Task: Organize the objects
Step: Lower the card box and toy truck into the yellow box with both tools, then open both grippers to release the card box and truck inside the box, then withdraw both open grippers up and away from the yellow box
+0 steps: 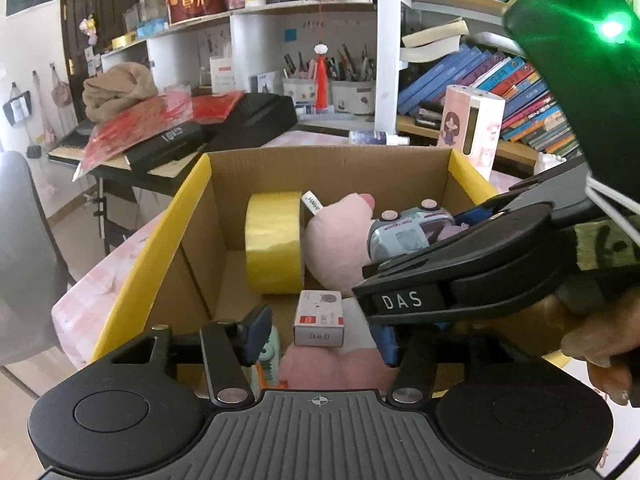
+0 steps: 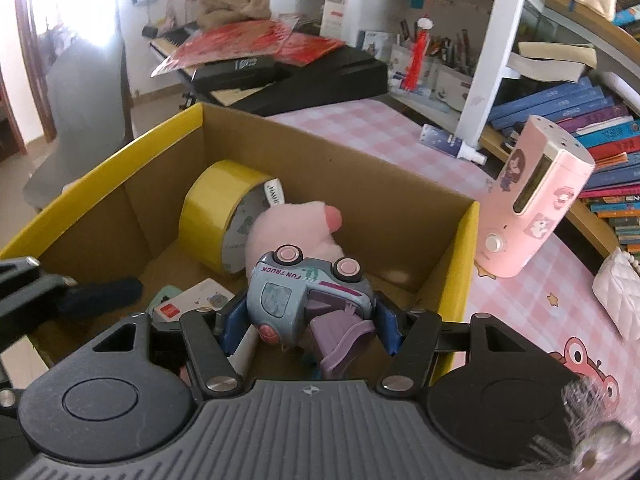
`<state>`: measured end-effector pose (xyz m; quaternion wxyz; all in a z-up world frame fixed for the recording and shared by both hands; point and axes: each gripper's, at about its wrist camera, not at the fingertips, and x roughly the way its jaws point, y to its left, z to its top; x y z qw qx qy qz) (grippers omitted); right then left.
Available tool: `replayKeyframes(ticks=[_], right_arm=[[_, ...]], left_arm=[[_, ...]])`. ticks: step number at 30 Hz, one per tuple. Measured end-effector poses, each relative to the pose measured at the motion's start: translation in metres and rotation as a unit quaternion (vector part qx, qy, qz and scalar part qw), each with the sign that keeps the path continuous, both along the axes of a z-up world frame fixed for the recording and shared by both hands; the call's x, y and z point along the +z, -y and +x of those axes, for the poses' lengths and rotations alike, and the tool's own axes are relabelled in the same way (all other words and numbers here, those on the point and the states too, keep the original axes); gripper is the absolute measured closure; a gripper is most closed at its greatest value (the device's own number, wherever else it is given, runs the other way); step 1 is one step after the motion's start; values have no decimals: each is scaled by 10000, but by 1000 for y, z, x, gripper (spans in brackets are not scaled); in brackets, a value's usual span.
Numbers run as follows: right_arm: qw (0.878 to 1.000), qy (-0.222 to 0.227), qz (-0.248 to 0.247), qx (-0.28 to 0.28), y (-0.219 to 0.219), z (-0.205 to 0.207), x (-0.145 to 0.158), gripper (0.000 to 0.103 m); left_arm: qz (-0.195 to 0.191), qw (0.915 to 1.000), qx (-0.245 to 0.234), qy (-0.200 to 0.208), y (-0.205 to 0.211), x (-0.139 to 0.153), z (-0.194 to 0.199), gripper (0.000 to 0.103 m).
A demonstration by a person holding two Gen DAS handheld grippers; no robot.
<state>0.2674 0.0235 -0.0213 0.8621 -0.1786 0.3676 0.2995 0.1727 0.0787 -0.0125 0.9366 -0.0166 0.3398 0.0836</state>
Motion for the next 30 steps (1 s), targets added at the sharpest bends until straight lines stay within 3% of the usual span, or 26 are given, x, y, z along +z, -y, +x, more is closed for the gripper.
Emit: replayKeyframes(ticks=[5,6,8,14,22,30], right_arm=[[9999,-102,-32,96,-2,1,0,40],[9999,-108,-30,93,-3,1,0,39],[10000,-81,-14,48,-2,1,0,35],[9989,-3,410,-209,11,-7,11,31],[9930,473,867,-650,40,-45,39,27],[9791,1043,1167,-1296,76,-96,59,19]], left_arm=[[16,10000,22,15,-1,2,-3,45],[33,10000,40,34,-1,3,-4,43],[23,9999,68,103,-2,5,-7,29],[12,9996,-32,268,-1,13,-17,20],[-84,9982,-191,562,2,28,-39,18],[-201,9972,-320,642,1,36,-72,13]])
